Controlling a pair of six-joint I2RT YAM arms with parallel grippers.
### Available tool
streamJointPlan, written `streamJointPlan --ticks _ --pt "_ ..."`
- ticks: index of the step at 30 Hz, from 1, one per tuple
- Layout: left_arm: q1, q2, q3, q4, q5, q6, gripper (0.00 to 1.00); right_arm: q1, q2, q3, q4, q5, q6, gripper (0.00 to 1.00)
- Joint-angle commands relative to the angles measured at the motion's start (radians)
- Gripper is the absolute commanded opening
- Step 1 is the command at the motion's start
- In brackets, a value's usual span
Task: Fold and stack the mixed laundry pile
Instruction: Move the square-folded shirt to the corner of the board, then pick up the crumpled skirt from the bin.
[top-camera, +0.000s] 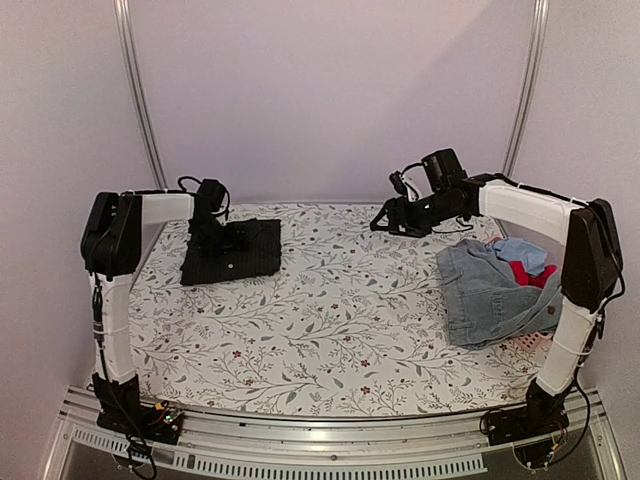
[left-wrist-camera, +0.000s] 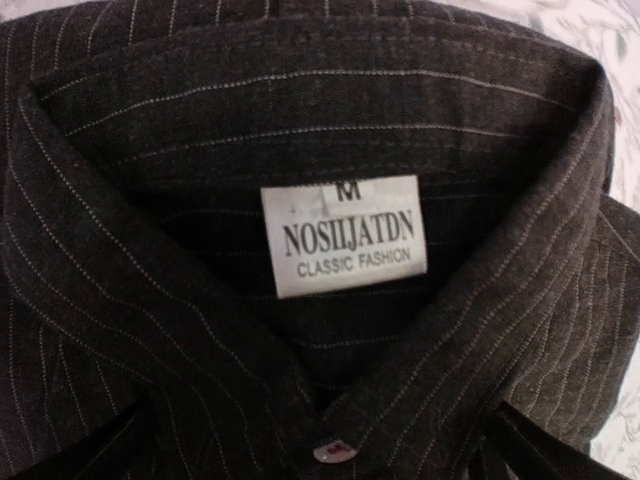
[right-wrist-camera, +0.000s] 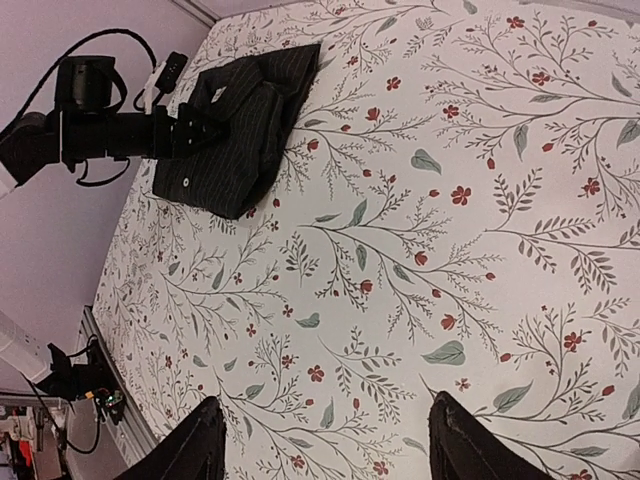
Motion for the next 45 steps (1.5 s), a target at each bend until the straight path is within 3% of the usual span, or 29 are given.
streamJointPlan --ticks 1,9,14,18,22,28,38,41,45 --pt "0.157 0.175 0.152 -0.123 -0.103 0.198 1.00 -0.037 -0.100 -0.032 -0.026 0.012 0.001 0.69" --pt "0.299 0.413 0.562 -0.184 -0.045 0.458 1.00 -0.091 -0.190 -0.087 -0.123 0.033 -0.014 0.70" --pt "0.307 0.430 0.634 -0.160 0.019 0.474 1.00 -0.112 -0.222 -0.081 -0.223 0.097 -0.034 0.70" --pt "0.266 0.283 0.604 -0.121 -0.026 0.464 1.00 -0.130 -0.249 -0.062 -0.348 0.209 -0.048 0.71" --pt "0.209 0.080 0.557 -0.098 -0.022 0.429 1.00 -0.220 -0.350 -0.138 -0.409 0.248 -0.027 0.78" --pt "0.046 -0.167 0.328 -0.034 -0.068 0.447 1.00 -0.282 -0.503 -0.284 -0.492 0.371 -0.062 0.84" --pt "-0.096 -0.367 0.065 0.011 -0.060 0.328 1.00 -0.274 -0.420 -0.438 -0.337 0.489 -0.121 0.84" --pt "-0.097 -0.397 0.028 0.012 -0.058 0.297 1.00 -0.271 -0.364 -0.427 -0.319 0.553 -0.150 0.72" --pt "-0.096 -0.436 -0.011 0.011 -0.067 0.282 1.00 -0.271 -0.340 -0.388 -0.317 0.545 -0.166 0.25"
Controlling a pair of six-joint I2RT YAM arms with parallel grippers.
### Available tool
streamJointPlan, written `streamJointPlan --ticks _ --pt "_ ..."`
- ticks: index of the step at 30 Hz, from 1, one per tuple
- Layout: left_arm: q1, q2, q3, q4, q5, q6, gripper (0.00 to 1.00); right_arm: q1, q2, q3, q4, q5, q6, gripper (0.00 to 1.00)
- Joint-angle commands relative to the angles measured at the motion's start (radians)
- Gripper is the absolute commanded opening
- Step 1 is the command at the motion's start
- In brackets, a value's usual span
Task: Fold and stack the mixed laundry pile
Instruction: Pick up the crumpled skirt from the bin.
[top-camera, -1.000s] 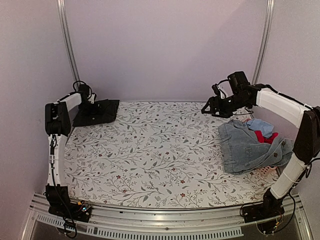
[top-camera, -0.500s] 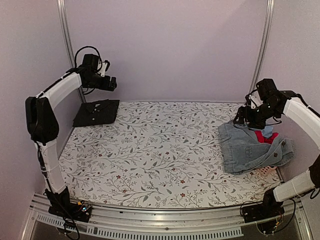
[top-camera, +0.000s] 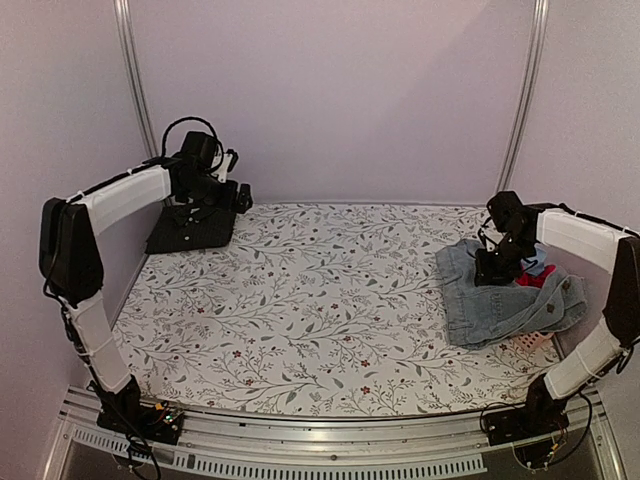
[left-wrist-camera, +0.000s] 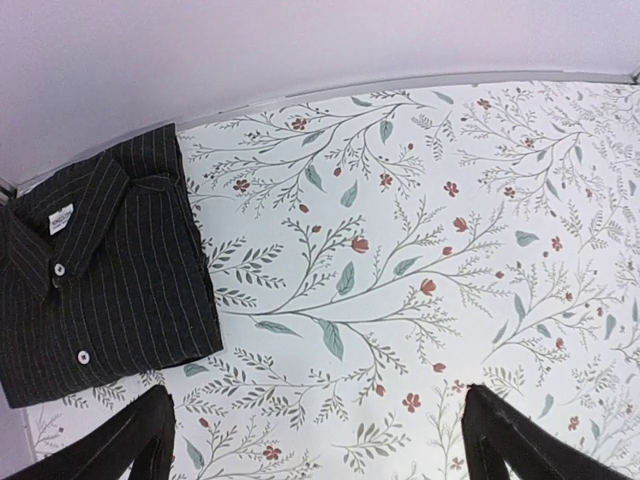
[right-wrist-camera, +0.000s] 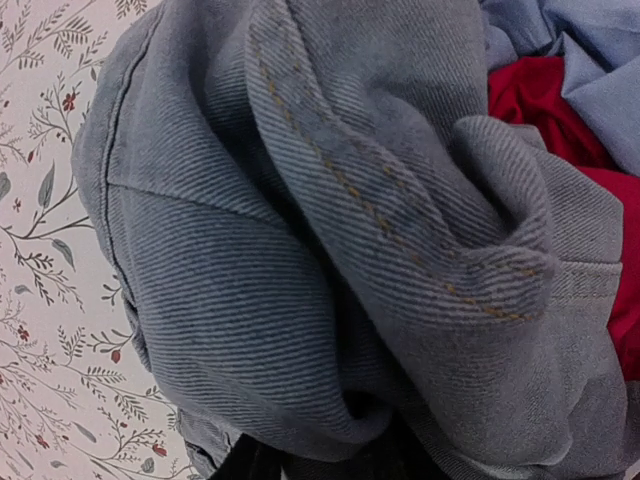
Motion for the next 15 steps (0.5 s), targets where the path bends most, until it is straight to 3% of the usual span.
streamJointPlan --ticks 1,3,10,15 --pt "-0.003 -0.091 -0.028 0.005 -0.010 -0.040 1.00 0.005 -0.002 0.046 0.042 0.035 -0.032 0.15" --pt "-0.004 -0.102 -0.036 0.000 -0.012 -0.042 1.00 0.004 -0.026 0.087 0.019 0.031 -0.037 0.01" --pt "-0.005 -0.125 -0.039 0.016 0.028 -0.049 1.00 0.004 -0.179 0.371 -0.020 -0.097 -0.058 0.00" --pt "-0.004 -0.112 -0.018 0.016 0.046 -0.061 1.00 0.004 -0.172 0.627 -0.038 -0.202 -0.081 0.00"
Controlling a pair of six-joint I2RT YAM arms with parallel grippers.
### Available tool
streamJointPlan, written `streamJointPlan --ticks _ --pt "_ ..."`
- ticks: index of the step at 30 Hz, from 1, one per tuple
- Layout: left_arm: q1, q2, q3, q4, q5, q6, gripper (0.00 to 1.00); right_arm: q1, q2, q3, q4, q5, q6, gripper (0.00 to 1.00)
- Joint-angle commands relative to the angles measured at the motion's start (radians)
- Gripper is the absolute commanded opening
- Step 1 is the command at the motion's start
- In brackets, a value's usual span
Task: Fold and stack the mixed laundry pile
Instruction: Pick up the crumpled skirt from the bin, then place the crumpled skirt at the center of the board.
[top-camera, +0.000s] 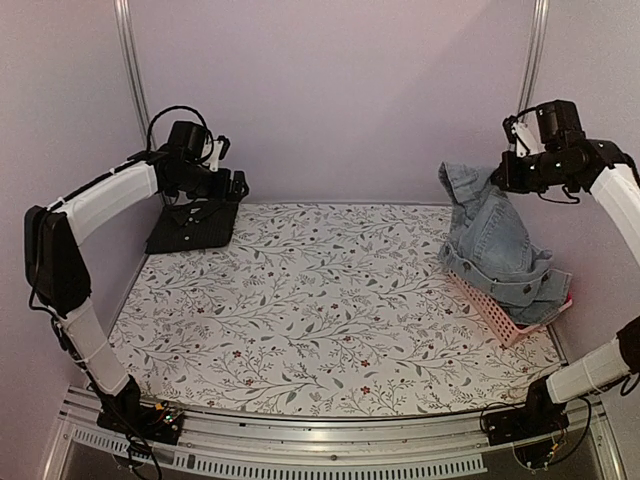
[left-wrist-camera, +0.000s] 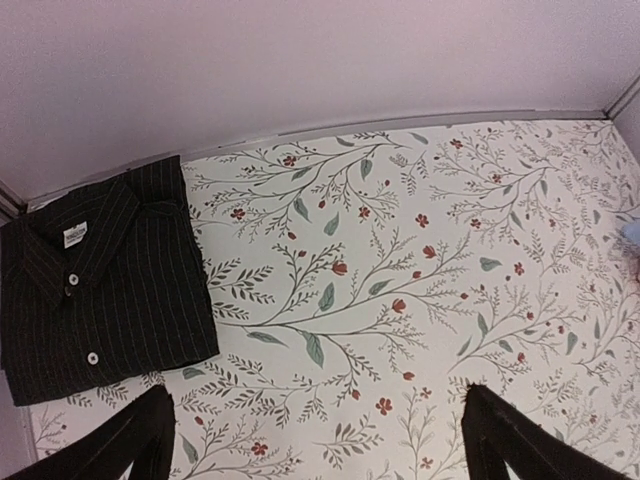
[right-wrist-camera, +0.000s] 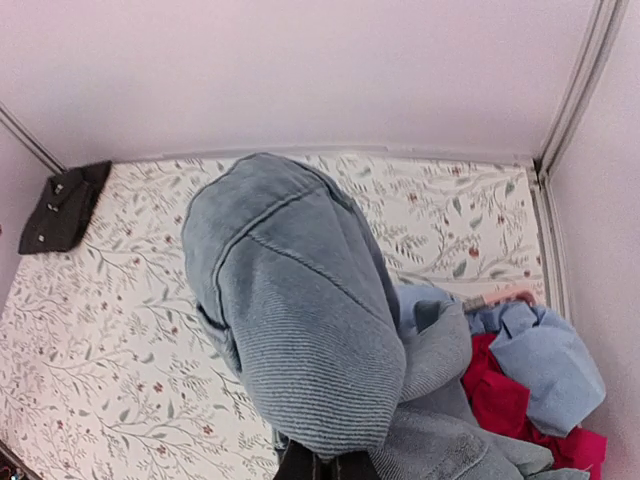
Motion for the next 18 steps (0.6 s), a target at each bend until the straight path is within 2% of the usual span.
streamJointPlan --ticks 1,5,10,12,15,18 --pt "-0.004 -0.005 0.014 0.010 0.027 -0.020 1.00 0.004 -0.017 0.229 0.027 -0.120 -0.028 0.00" --pt "-0.004 -0.008 0.018 0.008 0.024 -0.031 1.00 0.004 0.041 0.478 0.018 -0.177 -0.027 0.00" --pt "-0.001 -0.017 0.010 0.006 0.014 -0.042 1.00 0.004 0.093 0.661 0.097 -0.327 0.036 0.00" --pt "0.001 -0.025 0.003 0.006 0.009 -0.046 1.00 0.004 0.098 0.679 0.167 -0.417 0.079 0.00" --pt "0.017 -0.035 -0.008 0.009 0.004 -0.061 1.00 0.028 0.100 0.614 0.351 -0.596 0.211 0.00" --pt "0.065 -0.049 -0.027 0.023 0.036 -0.106 1.00 0.170 0.123 0.552 0.496 -0.629 0.302 0.00"
